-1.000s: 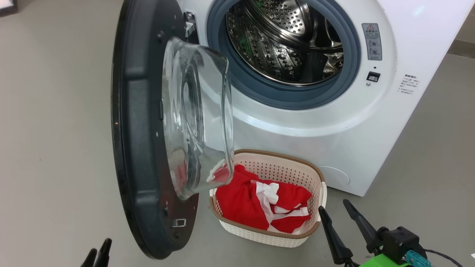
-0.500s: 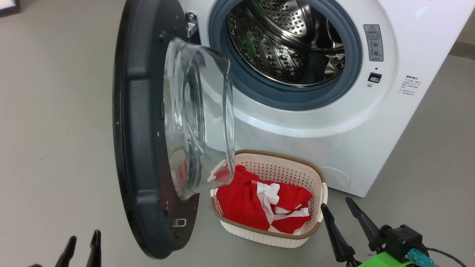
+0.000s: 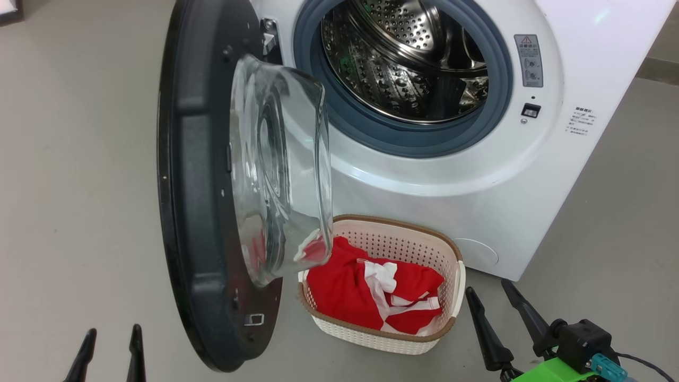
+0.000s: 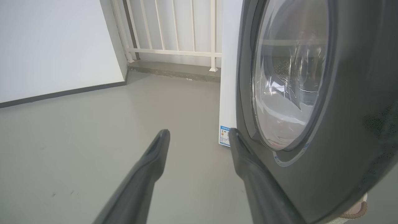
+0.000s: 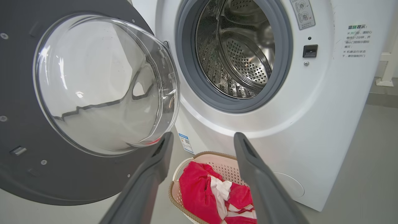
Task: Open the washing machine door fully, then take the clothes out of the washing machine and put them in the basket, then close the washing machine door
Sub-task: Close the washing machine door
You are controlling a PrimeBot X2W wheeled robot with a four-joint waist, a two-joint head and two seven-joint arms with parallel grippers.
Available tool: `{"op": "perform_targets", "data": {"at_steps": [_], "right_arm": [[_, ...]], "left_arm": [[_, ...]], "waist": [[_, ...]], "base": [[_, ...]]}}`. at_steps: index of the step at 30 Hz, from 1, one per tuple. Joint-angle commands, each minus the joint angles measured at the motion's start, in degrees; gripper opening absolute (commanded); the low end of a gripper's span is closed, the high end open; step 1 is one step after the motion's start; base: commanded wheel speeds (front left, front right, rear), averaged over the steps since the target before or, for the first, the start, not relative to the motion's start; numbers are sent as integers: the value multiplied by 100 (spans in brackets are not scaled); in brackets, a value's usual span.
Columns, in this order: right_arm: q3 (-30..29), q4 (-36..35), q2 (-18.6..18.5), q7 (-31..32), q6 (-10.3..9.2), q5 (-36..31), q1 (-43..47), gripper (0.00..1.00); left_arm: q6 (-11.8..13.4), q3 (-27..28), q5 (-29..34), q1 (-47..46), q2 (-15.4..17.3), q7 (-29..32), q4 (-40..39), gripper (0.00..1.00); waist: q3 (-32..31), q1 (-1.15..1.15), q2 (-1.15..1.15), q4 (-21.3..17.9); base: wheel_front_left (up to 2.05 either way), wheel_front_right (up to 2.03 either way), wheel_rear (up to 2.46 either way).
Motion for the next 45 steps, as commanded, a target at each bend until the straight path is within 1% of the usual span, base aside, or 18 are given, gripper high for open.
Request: {"op": "perform_targets", "data": {"at_steps": [1,7,19,24,27,28,29,30,31,33,35,36,37,39,41,43,45], "right_arm": [[108,-145,-20,-37,42,-10,-192,100],[86,-134,-20,-37,42,-16,-172,100],[64,-136,-20,-37,42,-12,-183,100],[49,-134,-20,-37,42,-17,-194,100],[39,-133,-20,-37,42,-15,-192,100],[37,-132,-20,-37,42,-12,-190,100],[35,-132,-20,-37,42,-9,-188,100],[32,-131,-20,-37,42,-6,-186,100],[30,-131,-20,-37,42,-1,-183,100],[26,-130,-20,-37,42,8,-177,100],[30,-129,-20,-37,42,19,-168,100],[37,-128,-20,-37,42,29,-168,100],[42,-135,-20,-37,42,33,-174,100],[45,-143,-20,-37,42,34,-171,100],[47,-147,-20,-37,42,34,-163,100],[40,-150,-20,-37,42,31,-161,100],[35,-152,-20,-37,42,25,-163,100]], "left_arm": [[0,270,43,-57,27,-71,-112,100],[-21,421,76,-78,-82,-71,-79,100],[-38,507,121,-114,-132,-71,-99,100],[-39,485,82,-149,-139,-71,-109,100],[-39,471,-57,-178,-142,-71,-92,100],[-40,449,-128,-194,-143,-71,-89,78],[-40,417,-233,-218,-144,-71,-92,40],[-40,387,-394,-257,-144,-71,-113,7],[-40,350,-564,-300,-144,-71,-158,0],[-40,254,-931,-396,-89,-71,-268,0],[-40,218,-1310,-486,62,-71,-407,0],[-40,233,-2084,-657,299,-71,-515,0],[-40,389,-3827,-958,525,-71,-588,0],[-40,401,-4760,-1071,704,-71,-612,0],[-40,248,-5671,-1118,964,-24,-639,0],[-40,97,-6636,-1162,1162,280,-743,0],[-40,24,-7480,-1158,1317,746,-842,0]], "waist": [[10,0,0,-2],[34,0,0,-7],[38,0,0,-17],[44,0,0,-16],[37,0,0,-11],[33,0,0,-9],[30,0,0,-6],[26,0,0,-2],[21,0,0,3],[13,0,0,13],[0,0,0,16],[-3,0,0,7],[13,0,0,-32],[20,0,0,-60],[30,0,0,-90],[49,0,0,-120],[67,0,0,-149]], "base": [[0,0,0],[0,0,0],[0,0,0],[0,0,0],[0,0,0],[0,0,0],[0,0,0],[0,0,0],[0,0,0],[0,0,0],[0,0,0],[0,0,0],[0,0,0],[0,0,0],[0,0,0],[0,0,0],[0,0,0]]}}
